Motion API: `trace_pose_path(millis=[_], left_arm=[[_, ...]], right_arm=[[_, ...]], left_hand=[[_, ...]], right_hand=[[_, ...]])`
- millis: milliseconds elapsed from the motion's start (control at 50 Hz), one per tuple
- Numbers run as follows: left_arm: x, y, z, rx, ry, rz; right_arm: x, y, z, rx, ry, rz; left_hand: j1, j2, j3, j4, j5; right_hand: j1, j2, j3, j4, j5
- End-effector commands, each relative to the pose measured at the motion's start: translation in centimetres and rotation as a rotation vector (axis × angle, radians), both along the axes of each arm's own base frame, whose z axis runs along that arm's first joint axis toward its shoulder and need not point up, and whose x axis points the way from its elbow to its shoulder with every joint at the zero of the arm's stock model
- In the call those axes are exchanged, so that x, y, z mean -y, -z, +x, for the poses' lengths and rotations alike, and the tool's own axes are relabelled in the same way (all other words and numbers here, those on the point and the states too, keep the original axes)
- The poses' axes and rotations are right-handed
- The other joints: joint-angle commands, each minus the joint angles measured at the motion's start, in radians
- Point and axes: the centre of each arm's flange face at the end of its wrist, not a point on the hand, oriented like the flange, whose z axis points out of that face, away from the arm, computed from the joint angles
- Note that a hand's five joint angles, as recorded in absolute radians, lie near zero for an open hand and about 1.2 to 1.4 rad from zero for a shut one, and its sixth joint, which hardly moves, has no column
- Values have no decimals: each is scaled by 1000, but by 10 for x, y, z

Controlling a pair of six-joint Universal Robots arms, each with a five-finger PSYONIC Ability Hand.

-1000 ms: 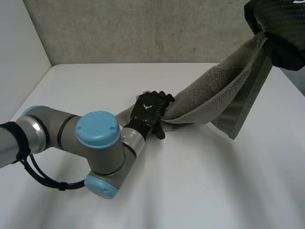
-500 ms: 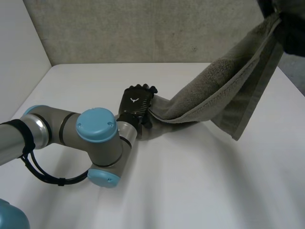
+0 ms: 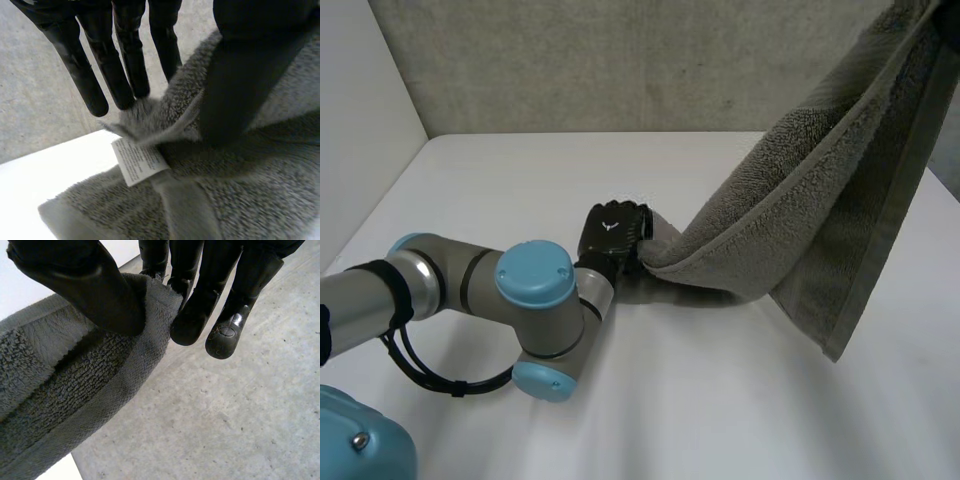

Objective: Fold the laundry

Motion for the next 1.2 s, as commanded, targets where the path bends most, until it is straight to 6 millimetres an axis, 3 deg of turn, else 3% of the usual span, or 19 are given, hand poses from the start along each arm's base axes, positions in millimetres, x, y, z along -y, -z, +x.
trace_pose_path(millis=[20,60,100,160,200,220,260,280,320,380,420,560,700,760,800,840,960,1060,1200], left_arm=[[-4,0,0,-15,10,28],[-4,-4,2,-17,6,26],[-1,-31,8,-49,-10,-14],[2,-47,15,-59,-28,-35],[18,-83,43,-82,-101,-83],[18,-84,43,-83,-101,-83],[22,-122,68,-107,-145,-128],[22,-122,68,-108,-145,-128],[11,-149,82,-111,-133,-141],[2,-161,86,-108,-103,-142],[-20,-178,88,-94,-20,-122],[-52,-196,109,2,43,-55],[-56,-177,129,224,18,-2],[-49,-157,134,310,14,33],[-36,-120,132,382,26,120],[-30,-104,130,409,31,160],[3,-57,118,437,47,239],[29,-48,106,416,41,187],[58,-55,98,374,-17,50]], right_arm=[[8,4,2,-7,2,17],[13,6,2,-9,10,27],[18,9,2,-14,16,39],[24,12,3,-20,20,54],[26,13,4,-21,20,59],[29,16,5,-27,17,69],[33,18,7,-32,14,81],[40,20,6,-34,23,93],[47,23,5,-37,37,105],[58,26,2,-46,58,124],[61,28,2,-52,64,130],[88,52,-8,-138,135,248],[122,100,-9,-279,144,424],[136,122,-8,-320,140,482],[145,136,-7,-336,136,525],[161,163,-4,-349,133,604],[183,195,3,-349,127,653],[211,221,5,-235,178,642],[221,230,4,-190,216,588]], left_hand=[[560,561,562,561,563],[560,561,562,561,563],[560,561,562,561,563],[560,561,562,561,563],[560,561,562,561,563],[560,561,562,561,563],[560,561,562,561,563],[560,561,562,561,563],[560,561,562,561,563],[560,561,562,561,563],[560,561,562,561,563],[560,561,562,561,563],[560,561,562,561,563],[560,561,562,561,563],[560,561,562,561,563],[560,561,562,561,563],[560,561,562,561,563],[560,561,562,561,563],[487,488,489,488,490]], right_hand=[[63,52,48,55,21],[63,52,48,55,21],[63,52,48,55,21],[63,52,48,55,21],[63,52,48,55,21],[63,52,48,55,21],[63,52,48,55,21],[63,52,48,55,21],[63,52,48,55,21],[63,52,48,55,21],[63,52,48,55,21],[63,52,48,55,21],[63,52,48,55,21],[63,52,48,55,21],[63,52,48,55,21],[63,52,48,55,21],[63,52,48,55,21],[63,52,48,55,21],[63,52,48,55,21]])
